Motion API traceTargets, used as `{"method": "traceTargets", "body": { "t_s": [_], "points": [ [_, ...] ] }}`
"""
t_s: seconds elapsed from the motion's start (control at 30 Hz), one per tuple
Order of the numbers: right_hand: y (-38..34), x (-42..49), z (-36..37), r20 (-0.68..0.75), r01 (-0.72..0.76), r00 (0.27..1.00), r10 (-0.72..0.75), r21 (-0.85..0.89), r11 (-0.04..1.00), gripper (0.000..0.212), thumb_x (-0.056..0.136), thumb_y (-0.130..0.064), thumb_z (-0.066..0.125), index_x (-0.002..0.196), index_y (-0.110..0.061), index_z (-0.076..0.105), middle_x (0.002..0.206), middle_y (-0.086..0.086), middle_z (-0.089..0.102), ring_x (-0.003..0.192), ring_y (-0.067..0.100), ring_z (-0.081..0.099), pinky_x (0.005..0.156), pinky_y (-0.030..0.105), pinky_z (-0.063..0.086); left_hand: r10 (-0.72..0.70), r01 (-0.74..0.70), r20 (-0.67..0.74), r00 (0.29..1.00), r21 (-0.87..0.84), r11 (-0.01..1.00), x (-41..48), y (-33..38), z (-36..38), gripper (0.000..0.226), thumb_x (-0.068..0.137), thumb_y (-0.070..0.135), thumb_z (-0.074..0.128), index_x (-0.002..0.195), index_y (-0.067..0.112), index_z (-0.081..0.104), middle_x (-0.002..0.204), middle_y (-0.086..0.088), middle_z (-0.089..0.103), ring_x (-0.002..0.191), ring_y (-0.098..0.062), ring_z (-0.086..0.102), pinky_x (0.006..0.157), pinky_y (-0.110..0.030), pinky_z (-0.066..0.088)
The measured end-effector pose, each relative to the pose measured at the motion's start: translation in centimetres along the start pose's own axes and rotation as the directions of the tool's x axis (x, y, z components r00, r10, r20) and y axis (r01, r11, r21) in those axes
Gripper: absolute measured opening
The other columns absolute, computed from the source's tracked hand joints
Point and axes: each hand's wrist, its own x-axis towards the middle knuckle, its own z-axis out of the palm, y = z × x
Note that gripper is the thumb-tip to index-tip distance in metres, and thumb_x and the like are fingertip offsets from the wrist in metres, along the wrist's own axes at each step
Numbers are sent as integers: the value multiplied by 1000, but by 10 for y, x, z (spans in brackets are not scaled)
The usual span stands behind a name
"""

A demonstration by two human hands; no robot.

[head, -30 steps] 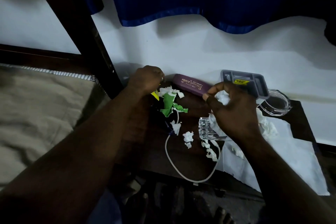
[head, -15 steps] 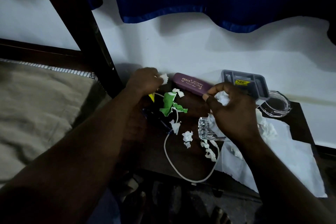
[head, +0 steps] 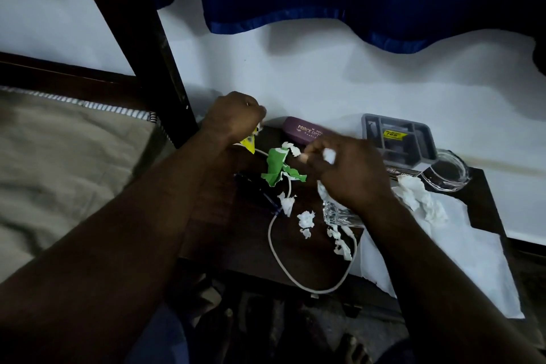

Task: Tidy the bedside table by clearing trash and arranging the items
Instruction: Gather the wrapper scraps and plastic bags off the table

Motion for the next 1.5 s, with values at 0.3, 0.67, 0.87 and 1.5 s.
{"method": "traceTargets", "body": {
  "t_s": [0.3,0.67,0.87,1.5],
  "points": [
    [-24,35,72,270,79,961,61,-476,876,36,89,-46,68,111,-18,71,113,10,73,105,34,69,73,34,42,39,-34,-22,999,164,986,7,-9,6,44,95,49,62,77,10,72,69,-3,61,83,-27,62,68,-31,42],
    [0,59,12,155,-109,980,125,-110,988,13,78,-40,84,75,-32,75,90,-8,77,85,14,69,75,26,49,133,-168,126,983,331,929,3,-2,42,27,91,45,59,103,29,77,110,-3,75,105,-28,67,85,-34,50],
    [27,47,-30,84,-287,958,276,349,892,19,74,-36,86,70,-24,73,65,-14,70,66,9,62,68,26,46,116,-165,146,983,394,904,4,1,64,29,85,51,70,102,29,76,111,-3,74,107,-28,67,79,-34,47],
    [95,-6,-126,-167,-314,916,365,266,911,26,78,-22,52,75,-29,77,64,-10,70,55,-2,60,50,10,42,168,-169,17,986,150,974,-9,59,68,24,68,47,66,74,28,52,93,-4,68,93,-29,61,74,-30,40]
  ]
}}
